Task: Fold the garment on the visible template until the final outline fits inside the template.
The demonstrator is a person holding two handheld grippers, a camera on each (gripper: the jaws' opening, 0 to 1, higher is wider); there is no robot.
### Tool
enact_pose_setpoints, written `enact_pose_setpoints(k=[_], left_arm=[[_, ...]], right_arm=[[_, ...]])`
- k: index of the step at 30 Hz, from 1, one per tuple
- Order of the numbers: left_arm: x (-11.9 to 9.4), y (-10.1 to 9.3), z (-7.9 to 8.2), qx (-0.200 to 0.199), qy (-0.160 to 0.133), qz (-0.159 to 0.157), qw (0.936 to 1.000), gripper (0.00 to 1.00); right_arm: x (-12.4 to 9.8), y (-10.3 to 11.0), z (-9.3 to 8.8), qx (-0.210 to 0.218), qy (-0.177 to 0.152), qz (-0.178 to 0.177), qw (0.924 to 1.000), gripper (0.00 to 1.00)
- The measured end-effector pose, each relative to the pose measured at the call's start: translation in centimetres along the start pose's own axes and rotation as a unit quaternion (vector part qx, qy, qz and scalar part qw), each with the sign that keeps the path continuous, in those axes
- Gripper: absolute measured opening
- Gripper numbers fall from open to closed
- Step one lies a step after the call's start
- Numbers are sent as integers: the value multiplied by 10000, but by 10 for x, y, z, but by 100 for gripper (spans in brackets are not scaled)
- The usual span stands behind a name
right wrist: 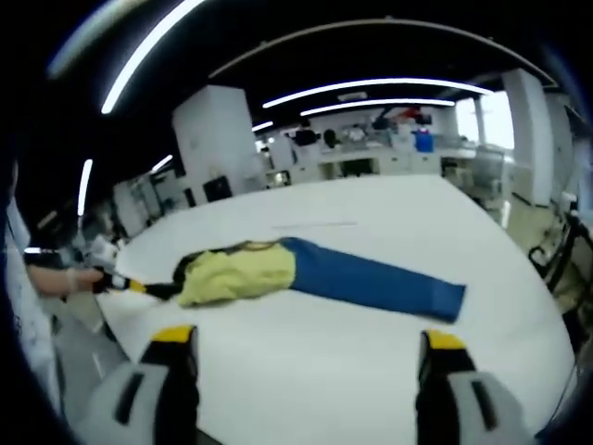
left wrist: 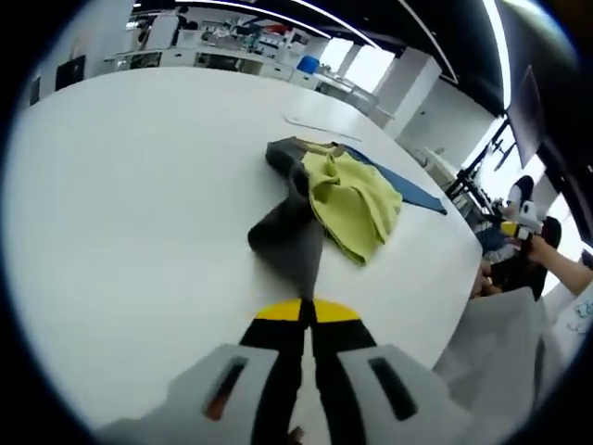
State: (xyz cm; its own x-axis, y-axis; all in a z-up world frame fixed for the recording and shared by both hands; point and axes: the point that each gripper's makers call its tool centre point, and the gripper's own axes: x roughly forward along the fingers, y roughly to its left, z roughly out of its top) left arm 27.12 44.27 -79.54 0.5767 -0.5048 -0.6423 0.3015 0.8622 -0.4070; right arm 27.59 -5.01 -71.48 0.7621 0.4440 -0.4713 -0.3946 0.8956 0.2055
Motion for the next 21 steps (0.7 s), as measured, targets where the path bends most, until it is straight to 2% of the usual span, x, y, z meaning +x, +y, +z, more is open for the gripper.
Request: enact_pose_setpoints(k=[3,6,7,8,11,14,16,21], left_arm=[[-2,15,-3,-58,100,-38,9999,0],[-8,15,-4,-119,149,-65,9998,0],[-6,32,-1,-122,159,-72,9998,0],[-8,35,-1,-126,187,-76,9997,0],[-13,36,-1,-145,221,-80,9996,0],[-20,48,-1,-126,269,-40,9995,0],[-28,42,1,-174,236,-49,9996,0],[-41,66,5,-160,338,-81,9993,0]], right_arm=[[1,8,-3,56,-2,-65,10000,100],[2,17,-3,72,-23,-96,9999,100],[2,19,-3,81,-24,-99,9999,100],[3,16,-3,90,-3,-106,9999,100],[6,17,-3,75,34,-115,9999,100],[9,23,-1,103,5,-109,9999,100],[14,31,0,88,14,-96,9999,100],[21,44,-2,60,56,-86,9999,100]])
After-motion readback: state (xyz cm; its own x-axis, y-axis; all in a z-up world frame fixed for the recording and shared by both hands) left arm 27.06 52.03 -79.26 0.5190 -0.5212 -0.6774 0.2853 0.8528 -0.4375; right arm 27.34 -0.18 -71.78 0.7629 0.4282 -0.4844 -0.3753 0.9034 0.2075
